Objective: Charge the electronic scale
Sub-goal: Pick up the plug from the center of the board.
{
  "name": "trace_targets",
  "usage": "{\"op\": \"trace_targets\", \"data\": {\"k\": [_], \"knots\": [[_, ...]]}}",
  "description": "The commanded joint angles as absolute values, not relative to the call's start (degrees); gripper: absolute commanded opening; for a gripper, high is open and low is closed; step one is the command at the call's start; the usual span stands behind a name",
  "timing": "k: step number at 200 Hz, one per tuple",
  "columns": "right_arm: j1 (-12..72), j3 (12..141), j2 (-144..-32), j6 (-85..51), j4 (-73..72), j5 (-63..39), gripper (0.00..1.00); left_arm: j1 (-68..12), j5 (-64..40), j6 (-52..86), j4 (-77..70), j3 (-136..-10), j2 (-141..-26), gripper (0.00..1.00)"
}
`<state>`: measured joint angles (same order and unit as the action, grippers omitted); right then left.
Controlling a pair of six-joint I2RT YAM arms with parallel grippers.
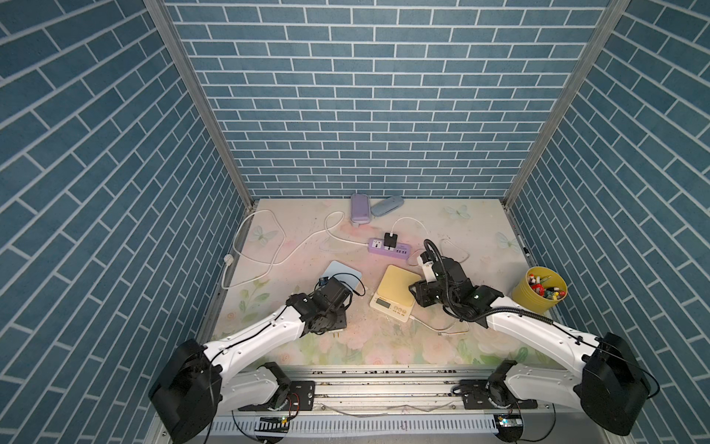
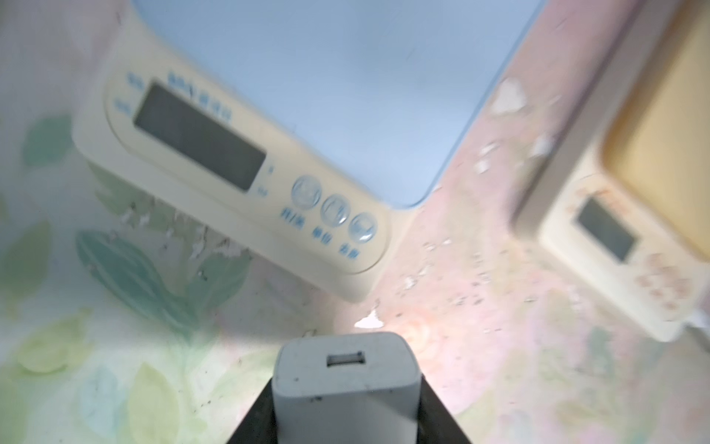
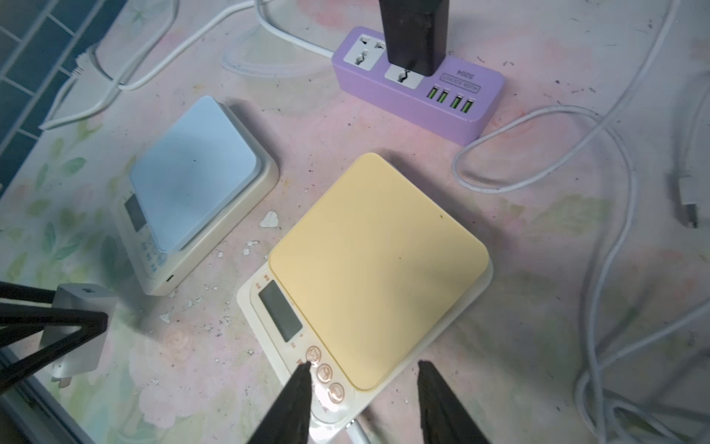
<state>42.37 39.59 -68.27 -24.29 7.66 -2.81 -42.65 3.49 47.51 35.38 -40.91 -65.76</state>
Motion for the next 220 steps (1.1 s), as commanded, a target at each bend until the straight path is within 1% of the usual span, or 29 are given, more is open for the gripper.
{"op": "trace_targets", "data": {"k": [1,26,58,60,62,64,84,119,142,172,220], "knots": [[42.84,36.84,-67.56,-28.89,-5.42,-9.55,0.48,-42.81,7.69,44.26,35.37,-47.39,-63.57,0.26],[46.47,36.41,-70.33,-28.42,-15.44,-10.14,0.5,-42.69,6.95,44.75,32.06,-53.66,-65.58,0.26],[49.64,37.42,-77.76,-28.77,-26.85,-14.11,0.55,-42.19,0.99,46.55,27.7,-58.9,-69.89,0.28],[49.68,37.55,-78.22,-28.86,-27.3,-14.43,0.57,-42.17,0.6,46.68,27.69,-59.13,-70.14,0.28],[49.68,37.71,-78.53,-28.9,-27.74,-14.64,0.62,-42.12,0.24,46.74,27.64,-59.39,-70.45,0.28],[49.77,37.82,-78.94,-28.98,-28.23,-14.98,0.64,-42.1,-0.09,46.8,27.56,-59.58,-70.76,0.29],[50.39,39.09,-81.78,-29.27,-31.72,-16.43,0.69,-41.94,-2.9,48.04,25.76,-59.75,-71.75,0.29],[50.45,41.41,-83.66,-28.76,-32.21,-16.42,0.7,-41.53,-4.0,50.31,22.71,-56.58,-69.75,0.29],[50.47,42.14,-84.19,-28.78,-32.95,-18.15,0.7,-41.11,-3.9,51.01,22.09,-54.9,-68.68,0.29],[51.14,40.99,-84.13,-28.79,-32.4,-20.68,0.7,-39.71,-3.79,51.68,20.94,-53.15,-67.41,0.28],[53.67,38.6,-82.62,-28.92,-32.6,-21.29,0.68,-37.76,-4.15,52.06,19.62,-51.74,-66.31,0.28]]}}
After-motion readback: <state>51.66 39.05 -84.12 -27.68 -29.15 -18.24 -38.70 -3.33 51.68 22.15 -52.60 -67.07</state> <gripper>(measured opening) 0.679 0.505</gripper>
